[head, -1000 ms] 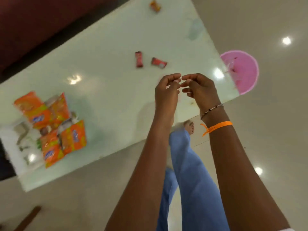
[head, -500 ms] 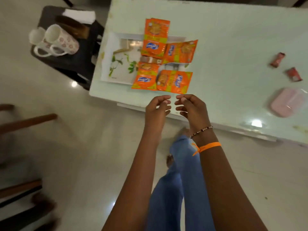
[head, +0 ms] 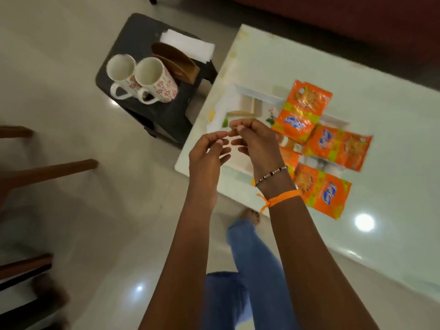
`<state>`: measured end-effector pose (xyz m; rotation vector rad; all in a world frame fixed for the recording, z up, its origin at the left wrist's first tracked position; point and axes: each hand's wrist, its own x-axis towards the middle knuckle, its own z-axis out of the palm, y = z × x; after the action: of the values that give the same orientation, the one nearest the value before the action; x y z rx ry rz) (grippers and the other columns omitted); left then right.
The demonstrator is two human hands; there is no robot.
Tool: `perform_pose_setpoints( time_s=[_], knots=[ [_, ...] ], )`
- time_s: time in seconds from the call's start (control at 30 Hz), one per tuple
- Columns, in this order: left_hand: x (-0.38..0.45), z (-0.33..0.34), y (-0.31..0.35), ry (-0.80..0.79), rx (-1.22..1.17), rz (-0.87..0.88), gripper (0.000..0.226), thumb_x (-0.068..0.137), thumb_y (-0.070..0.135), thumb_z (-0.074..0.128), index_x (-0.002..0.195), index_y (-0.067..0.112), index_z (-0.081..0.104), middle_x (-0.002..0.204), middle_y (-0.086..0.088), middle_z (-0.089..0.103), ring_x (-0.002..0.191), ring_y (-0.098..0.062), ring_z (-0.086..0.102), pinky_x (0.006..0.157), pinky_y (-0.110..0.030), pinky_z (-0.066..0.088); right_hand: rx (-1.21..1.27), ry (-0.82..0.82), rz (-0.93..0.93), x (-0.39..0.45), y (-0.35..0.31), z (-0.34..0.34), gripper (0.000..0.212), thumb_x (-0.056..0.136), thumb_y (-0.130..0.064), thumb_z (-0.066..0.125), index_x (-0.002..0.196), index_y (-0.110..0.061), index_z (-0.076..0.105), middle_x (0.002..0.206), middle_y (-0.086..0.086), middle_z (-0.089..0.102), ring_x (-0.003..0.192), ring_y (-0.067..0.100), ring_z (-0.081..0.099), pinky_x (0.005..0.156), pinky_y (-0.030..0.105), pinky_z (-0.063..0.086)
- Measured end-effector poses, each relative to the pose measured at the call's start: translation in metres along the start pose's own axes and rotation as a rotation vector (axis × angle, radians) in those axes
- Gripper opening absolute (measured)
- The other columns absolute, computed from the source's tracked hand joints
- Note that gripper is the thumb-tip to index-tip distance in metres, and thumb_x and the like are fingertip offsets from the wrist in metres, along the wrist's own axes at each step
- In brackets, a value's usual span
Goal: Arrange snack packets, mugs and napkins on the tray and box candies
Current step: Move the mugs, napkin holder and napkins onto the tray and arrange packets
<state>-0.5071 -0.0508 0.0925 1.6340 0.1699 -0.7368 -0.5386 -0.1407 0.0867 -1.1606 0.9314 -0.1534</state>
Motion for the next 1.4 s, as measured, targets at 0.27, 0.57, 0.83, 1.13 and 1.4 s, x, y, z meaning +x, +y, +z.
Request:
perform_pose_setpoints(
  time_s=[0.27, 0.57, 0.83, 1.13, 1.4],
  knots=[
    [0.086, -0.068, 0.042, 0.179, -0.072, 0.006, 0.023, 0.092, 0.003, 0.045, 0.091, 0.017, 0.063, 0.094, -0.007, 0.064, 0.081, -0.013, 0.060, 0.077, -0.023, 0.052, -0.097, -0.132, 0.054, 0.068, -0.025, 0.098, 0.021, 0.092, -0.006, 0.043, 0.098, -0.009, 0.063, 0.073, -0.003, 0.060, 0.063, 0.007, 0.054, 0.051, 0.007, 0.042],
    [0.190, -0.157, 0.063, 0.312, -0.140, -0.035, 0.021, 0.091, 0.004, 0.046, 0.105, 0.014, 0.059, 0.082, 0.002, 0.061, 0.074, -0.008, 0.059, 0.074, -0.020, 0.053, -0.127, -0.120, 0.249, 0.121, -0.001, 0.197, 0.028, 0.094, -0.004, 0.038, 0.114, -0.001, 0.057, 0.072, -0.001, 0.057, 0.058, 0.009, 0.048, 0.049, 0.011, 0.040],
    [0.269, -0.234, 0.065, 0.279, 0.308, -0.215, 0.016, 0.093, 0.027, 0.049, 0.106, 0.020, 0.052, 0.083, 0.001, 0.057, 0.074, -0.013, 0.053, 0.067, -0.025, 0.047, -0.188, -0.017, 0.407, 0.163, 0.025, 0.272, 0.025, 0.093, -0.014, 0.045, 0.116, -0.008, 0.054, 0.063, 0.000, 0.057, 0.030, -0.001, 0.043, 0.039, 0.014, 0.034],
    [0.305, -0.249, 0.070, -0.208, 0.749, 0.030, 0.025, 0.094, 0.024, 0.050, 0.101, 0.010, 0.070, 0.112, -0.013, 0.065, 0.104, -0.022, 0.058, 0.094, -0.032, 0.044, -0.384, 0.123, 0.316, 0.182, 0.029, 0.281, 0.046, 0.094, -0.032, 0.043, 0.050, -0.025, 0.053, 0.054, -0.005, 0.045, 0.056, 0.011, 0.042, 0.068, 0.030, 0.035],
    [0.289, -0.241, 0.066, -0.199, 0.589, 0.021, 0.021, 0.093, 0.024, 0.052, 0.083, 0.010, 0.065, 0.086, 0.002, 0.064, 0.076, 0.000, 0.054, 0.067, -0.002, 0.040, -0.503, 0.300, 0.174, 0.153, 0.021, 0.262, 0.041, 0.095, -0.030, 0.039, 0.056, -0.019, 0.046, 0.078, 0.007, 0.054, 0.077, 0.024, 0.046, 0.067, 0.030, 0.030]
  ],
)
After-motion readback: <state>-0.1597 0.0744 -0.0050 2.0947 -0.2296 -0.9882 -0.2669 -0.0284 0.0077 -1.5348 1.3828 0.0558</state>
